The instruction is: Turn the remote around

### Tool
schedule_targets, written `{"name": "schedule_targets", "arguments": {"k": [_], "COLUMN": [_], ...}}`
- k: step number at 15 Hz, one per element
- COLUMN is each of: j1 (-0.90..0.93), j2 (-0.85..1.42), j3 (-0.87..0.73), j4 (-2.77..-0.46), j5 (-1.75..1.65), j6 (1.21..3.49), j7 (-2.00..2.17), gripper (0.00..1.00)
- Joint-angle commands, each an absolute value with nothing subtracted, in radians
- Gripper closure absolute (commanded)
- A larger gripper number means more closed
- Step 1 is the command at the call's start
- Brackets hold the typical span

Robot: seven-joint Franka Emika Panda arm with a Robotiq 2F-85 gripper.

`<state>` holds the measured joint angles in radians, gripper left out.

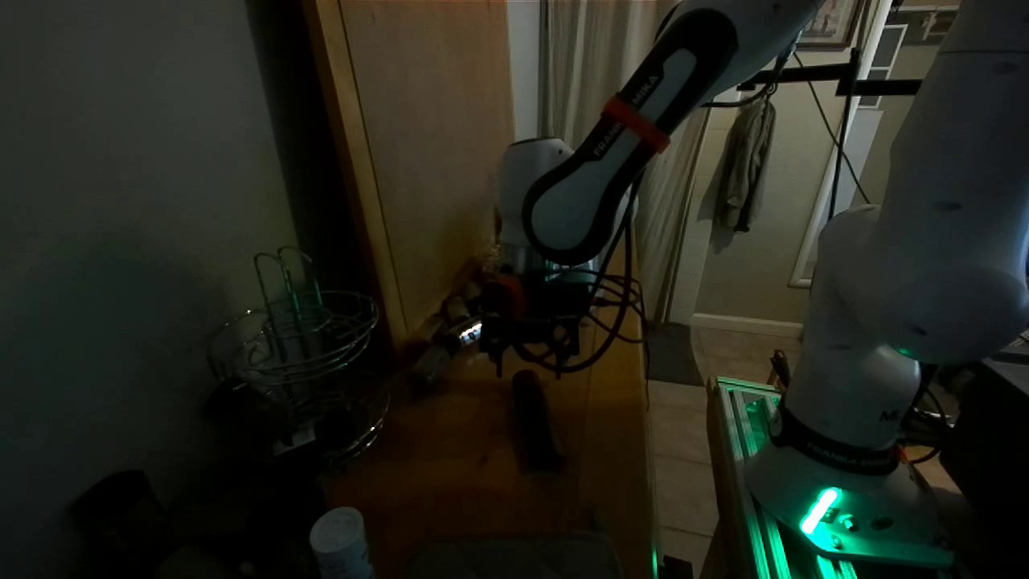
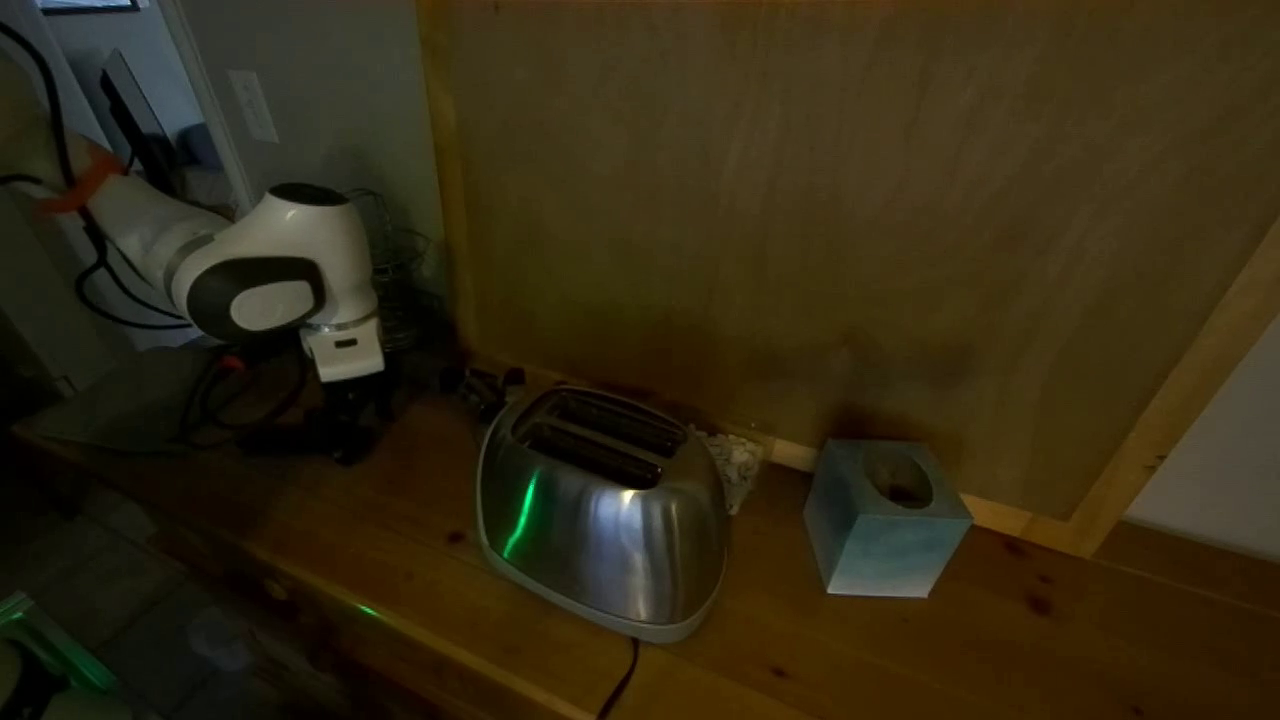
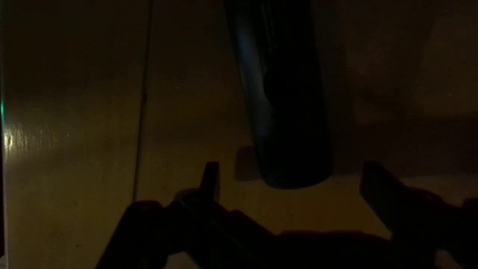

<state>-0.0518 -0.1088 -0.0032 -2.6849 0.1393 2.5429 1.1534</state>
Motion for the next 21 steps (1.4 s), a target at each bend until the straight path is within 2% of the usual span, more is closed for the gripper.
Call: {"name": "schedule_targets", "arguments": {"k": [1,7,21], "j1": [-0.041,-0.043,-0.036], "j2": [-0.091,-0.098,-0.322], "j3": [0.003,0.004,0.069], "j4": [-2.674,-2.676,-2.729], "j5": [0.155,0.146,0.131], "j6": [2.551,2.548,2.413], "j7": [1.113,1.115,1.240], "gripper": [0.34,0.75,0.76]}}
